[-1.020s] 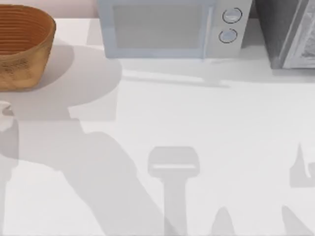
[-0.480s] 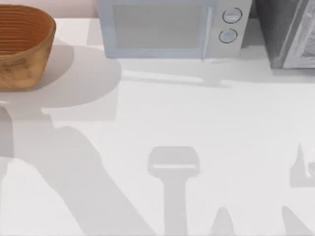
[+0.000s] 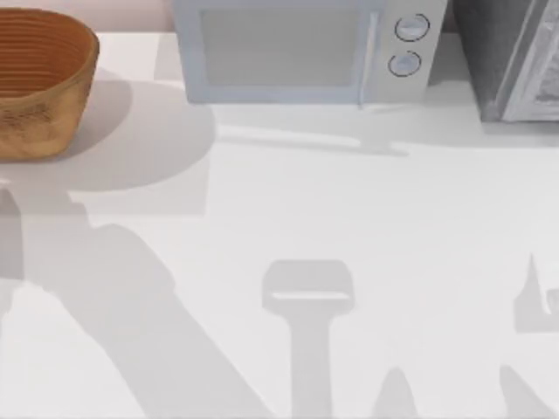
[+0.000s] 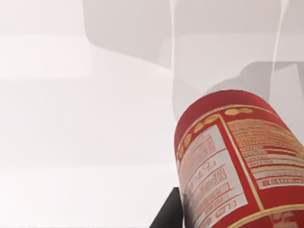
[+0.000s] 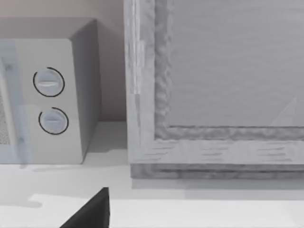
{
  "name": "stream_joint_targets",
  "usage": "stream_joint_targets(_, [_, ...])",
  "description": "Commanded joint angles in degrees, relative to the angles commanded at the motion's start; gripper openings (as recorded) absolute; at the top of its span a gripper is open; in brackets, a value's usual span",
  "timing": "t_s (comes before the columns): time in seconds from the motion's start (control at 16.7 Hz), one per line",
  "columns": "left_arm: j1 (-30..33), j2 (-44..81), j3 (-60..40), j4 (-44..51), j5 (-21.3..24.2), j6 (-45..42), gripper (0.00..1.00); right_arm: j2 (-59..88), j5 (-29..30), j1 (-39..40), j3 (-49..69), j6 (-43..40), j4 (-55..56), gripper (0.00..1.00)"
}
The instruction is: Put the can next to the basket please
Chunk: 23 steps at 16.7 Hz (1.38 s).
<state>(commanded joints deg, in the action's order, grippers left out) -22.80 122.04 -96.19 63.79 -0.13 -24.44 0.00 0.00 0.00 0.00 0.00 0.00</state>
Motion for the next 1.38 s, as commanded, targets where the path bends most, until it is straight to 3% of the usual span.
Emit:
stream_joint_targets(0.06, [0.0, 0.0, 0.0, 0.0, 0.0, 0.0, 0.0, 0.0, 0.0, 0.0, 0.0, 0.0, 0.0, 1.0])
stream_joint_targets(0.84, [0.0, 0.0, 0.0, 0.0, 0.0, 0.0, 0.98, 0.0, 0.0, 0.0, 0.0, 0.0, 0.0, 1.0])
stream_joint_targets(1.38, [0.1, -0.1, 0.1, 0.0, 0.0, -0.1, 1.0, 0.0, 0.0, 0.0, 0.0, 0.0, 0.0, 1.0])
